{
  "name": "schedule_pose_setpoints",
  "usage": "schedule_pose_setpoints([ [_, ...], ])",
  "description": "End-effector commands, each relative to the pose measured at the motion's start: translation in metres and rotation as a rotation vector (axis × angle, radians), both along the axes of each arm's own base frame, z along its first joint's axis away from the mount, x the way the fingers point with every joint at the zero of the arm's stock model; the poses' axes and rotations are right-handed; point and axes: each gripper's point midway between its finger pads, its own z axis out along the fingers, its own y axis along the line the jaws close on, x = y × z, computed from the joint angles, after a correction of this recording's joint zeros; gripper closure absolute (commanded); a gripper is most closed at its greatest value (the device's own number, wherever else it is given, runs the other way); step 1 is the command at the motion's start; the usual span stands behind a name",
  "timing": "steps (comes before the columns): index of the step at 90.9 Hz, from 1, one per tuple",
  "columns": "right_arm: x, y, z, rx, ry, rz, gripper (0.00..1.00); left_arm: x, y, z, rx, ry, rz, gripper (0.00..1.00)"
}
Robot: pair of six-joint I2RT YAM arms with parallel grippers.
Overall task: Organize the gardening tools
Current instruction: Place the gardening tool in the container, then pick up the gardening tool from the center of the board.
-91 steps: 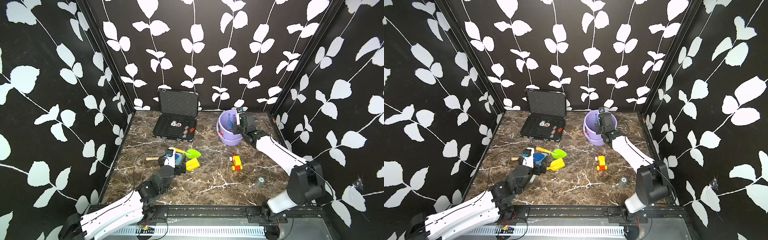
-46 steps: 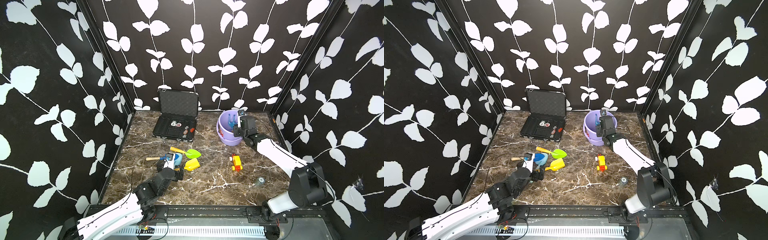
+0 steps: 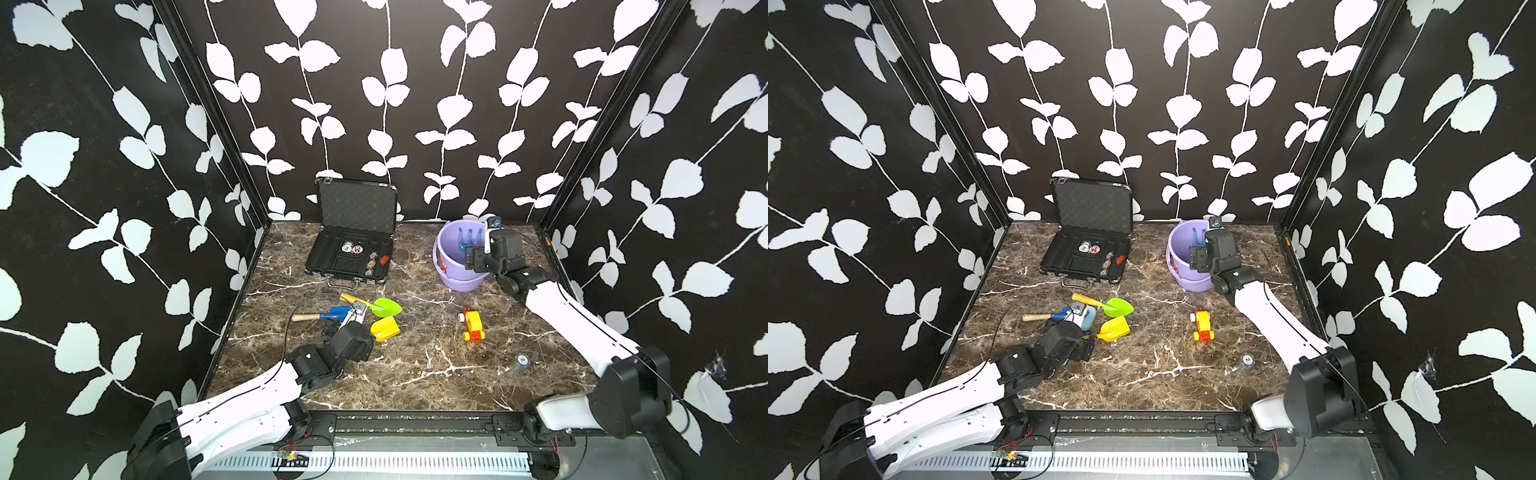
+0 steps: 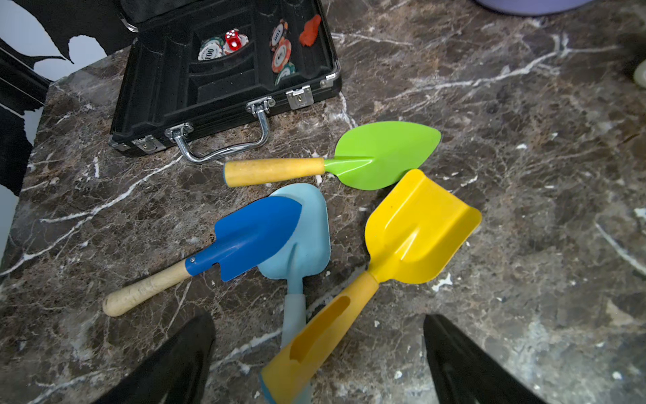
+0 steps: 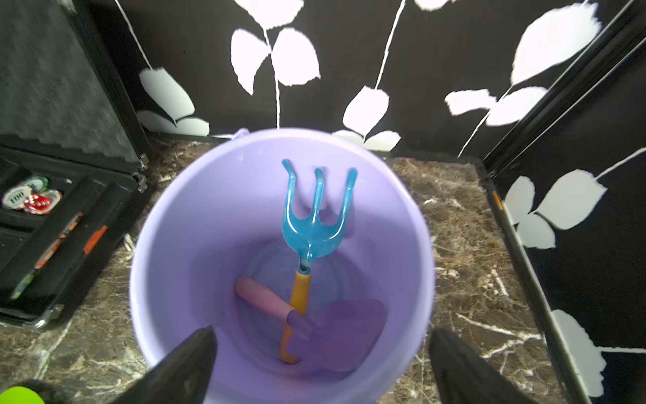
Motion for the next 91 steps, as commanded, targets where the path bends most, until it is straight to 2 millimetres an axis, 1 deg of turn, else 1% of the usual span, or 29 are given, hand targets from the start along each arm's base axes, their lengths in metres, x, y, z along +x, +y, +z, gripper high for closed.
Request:
schedule_pose_setpoints([
  [1,-0.018,-0.01,-0.004,0.037,0.023,-0.039,0.01,-0.001,-0.001,0.001,0.076,0.043,-0.022,0.09],
  [6,-0.026,-0.013,-0.005,0.049,0.024,-0.048,0.01,-0.001,-0.006,-0.004,0.094,0.072,-0.039,0.13],
  [14,-0.038,-0.019,-0.005,0.067,0.017,-0.067,0.01,0.0,-0.014,-0.01,0.12,0.116,-0.054,0.15],
  [38,-0.064,-0.036,-0.015,0.095,0.022,-0.133,0.01,0.007,-0.02,-0.038,0.242,0.251,-0.029,0.27],
  [49,-0.075,-0.041,-0.014,0.11,0.01,-0.146,0.01,0.009,-0.024,-0.052,0.269,0.301,-0.03,0.27],
  [60,-0.086,-0.042,-0.009,0.126,0.003,-0.133,0.01,0.01,-0.02,-0.063,0.298,0.353,-0.017,0.27],
  [70,-0.095,-0.046,-0.004,0.136,-0.014,-0.136,0.01,0.011,-0.021,-0.066,0.296,0.392,-0.025,0.26],
  [77,-0.101,-0.05,-0.002,0.139,-0.027,-0.143,0.01,0.01,-0.018,-0.067,0.309,0.412,-0.017,0.27],
  [91,-0.11,-0.061,0.004,0.129,-0.063,-0.174,0.01,0.001,-0.02,-0.078,0.282,0.48,-0.028,0.27],
])
